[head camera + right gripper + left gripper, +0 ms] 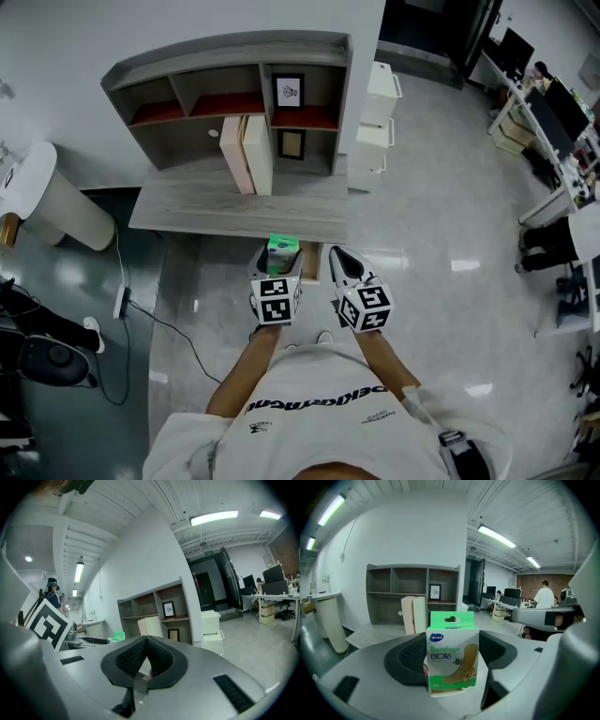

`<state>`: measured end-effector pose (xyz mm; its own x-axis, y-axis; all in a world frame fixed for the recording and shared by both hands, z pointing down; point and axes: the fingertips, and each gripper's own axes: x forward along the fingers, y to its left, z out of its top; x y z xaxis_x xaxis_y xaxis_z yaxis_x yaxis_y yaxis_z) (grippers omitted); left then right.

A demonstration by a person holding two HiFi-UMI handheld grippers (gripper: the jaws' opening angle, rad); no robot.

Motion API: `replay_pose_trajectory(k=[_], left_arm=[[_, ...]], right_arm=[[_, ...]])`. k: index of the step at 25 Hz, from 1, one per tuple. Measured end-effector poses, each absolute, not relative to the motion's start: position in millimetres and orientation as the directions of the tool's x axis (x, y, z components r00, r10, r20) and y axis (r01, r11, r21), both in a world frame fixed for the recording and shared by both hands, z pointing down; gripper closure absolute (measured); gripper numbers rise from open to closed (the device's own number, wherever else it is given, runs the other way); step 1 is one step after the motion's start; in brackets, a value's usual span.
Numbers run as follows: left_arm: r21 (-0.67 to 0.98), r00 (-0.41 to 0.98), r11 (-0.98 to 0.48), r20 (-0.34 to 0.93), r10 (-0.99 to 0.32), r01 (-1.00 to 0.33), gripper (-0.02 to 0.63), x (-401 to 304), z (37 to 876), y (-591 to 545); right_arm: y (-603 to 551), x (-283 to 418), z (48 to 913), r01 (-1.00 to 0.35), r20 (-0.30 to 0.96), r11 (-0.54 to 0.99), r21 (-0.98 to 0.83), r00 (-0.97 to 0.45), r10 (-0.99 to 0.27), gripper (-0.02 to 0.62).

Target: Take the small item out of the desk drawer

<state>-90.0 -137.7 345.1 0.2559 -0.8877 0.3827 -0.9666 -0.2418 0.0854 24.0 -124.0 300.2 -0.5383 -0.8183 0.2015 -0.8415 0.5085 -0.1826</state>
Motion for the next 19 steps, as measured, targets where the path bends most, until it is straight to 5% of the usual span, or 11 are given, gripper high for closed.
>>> replay_pose_trajectory(k=[19], left_arm=[[0.087, 0.233, -0.217, 0.320, -0.918, -0.972, 0.249, -95.6, 333.0, -138.7]], right_arm=[[-138.5, 28.8, 290.9, -0.841, 0.173, 0.518, -0.159, -0.540, -0.824, 0.565]])
